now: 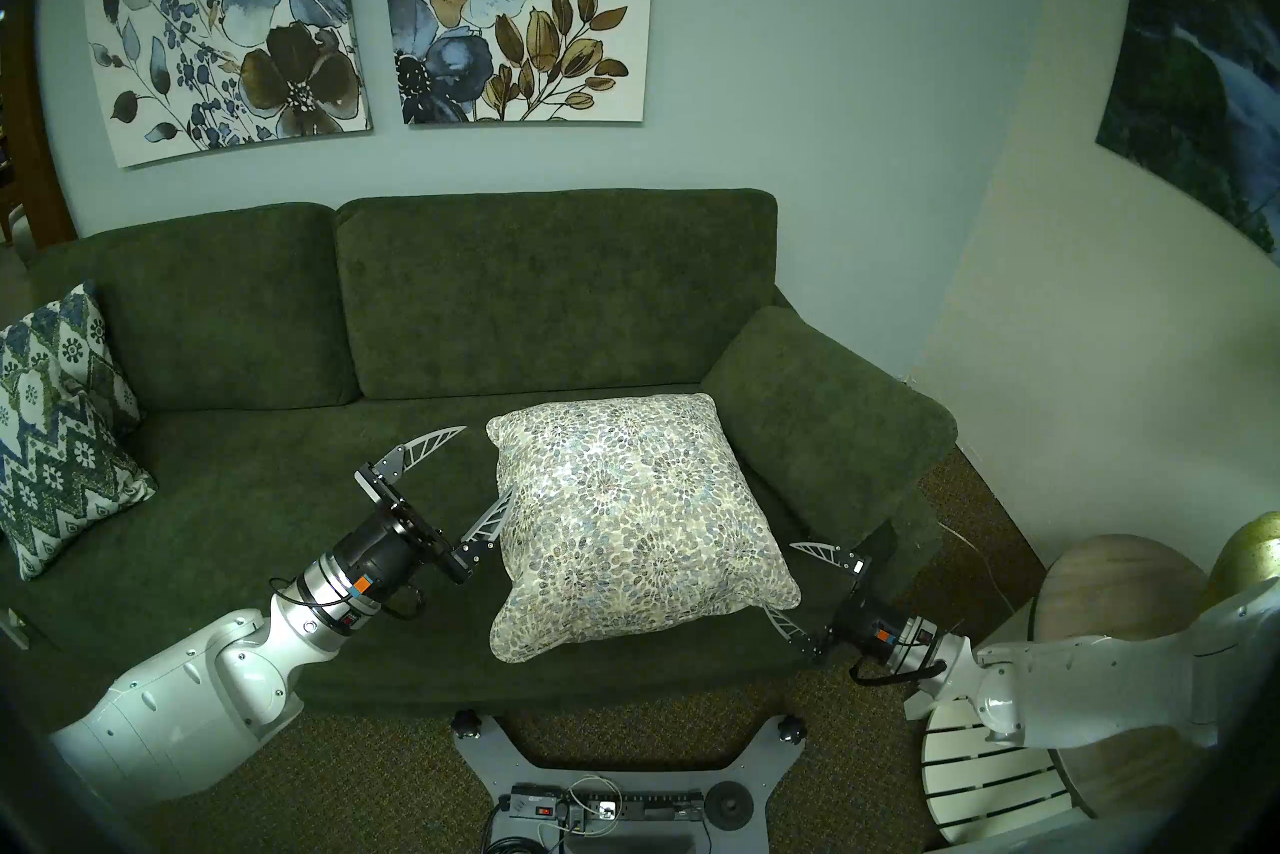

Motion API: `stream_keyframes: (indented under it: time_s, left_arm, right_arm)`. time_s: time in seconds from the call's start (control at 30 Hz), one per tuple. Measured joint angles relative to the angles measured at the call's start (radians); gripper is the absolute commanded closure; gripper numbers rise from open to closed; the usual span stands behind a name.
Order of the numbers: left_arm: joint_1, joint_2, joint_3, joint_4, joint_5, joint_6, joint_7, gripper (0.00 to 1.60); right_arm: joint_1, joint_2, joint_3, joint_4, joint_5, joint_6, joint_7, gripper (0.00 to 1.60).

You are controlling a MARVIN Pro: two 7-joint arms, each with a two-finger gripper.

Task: Fluff a cushion

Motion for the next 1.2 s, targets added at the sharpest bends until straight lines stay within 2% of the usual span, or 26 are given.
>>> stream_keyframes:
  time_s: [0.17, 0.3, 0.47, 0.63, 0.87, 1.0, 1.2]
  left_arm:
    - [0.0, 0.0, 0.0, 0.0, 0.0, 0.0, 0.0, 0.0]
    - [0.0, 0.0, 0.001, 0.0, 0.0, 0.0, 0.001, 0.0]
    - [0.0, -0.001, 0.001, 0.0, 0.0, 0.0, 0.001, 0.0]
    - [0.0, -0.001, 0.001, 0.0, 0.0, 0.0, 0.002, 0.0]
    - [0.0, -0.002, 0.001, 0.0, 0.0, 0.0, 0.003, 0.0]
    - [0.0, -0.002, 0.001, 0.0, 0.0, 0.0, 0.003, 0.0]
    - [0.0, -0.002, 0.001, 0.0, 0.0, 0.0, 0.003, 0.0]
  right_arm:
    - [-0.014, 0.045, 0.011, -0.08, -0.045, 0.034, -0.049, 0.0]
    - [-0.026, 0.073, 0.028, -0.145, -0.096, 0.11, -0.107, 0.0]
    - [-0.038, 0.07, 0.045, -0.14, -0.132, 0.199, -0.163, 0.0]
    - [-0.041, 0.032, 0.047, -0.074, -0.117, 0.286, -0.153, 0.0]
    - [-0.041, -0.056, 0.045, -0.027, -0.077, 0.373, -0.076, 0.0]
    - [-0.04, -0.101, 0.048, 0.014, -0.064, 0.377, -0.062, 0.0]
    - [-0.037, -0.163, 0.055, 0.089, -0.062, 0.343, -0.067, 0.0]
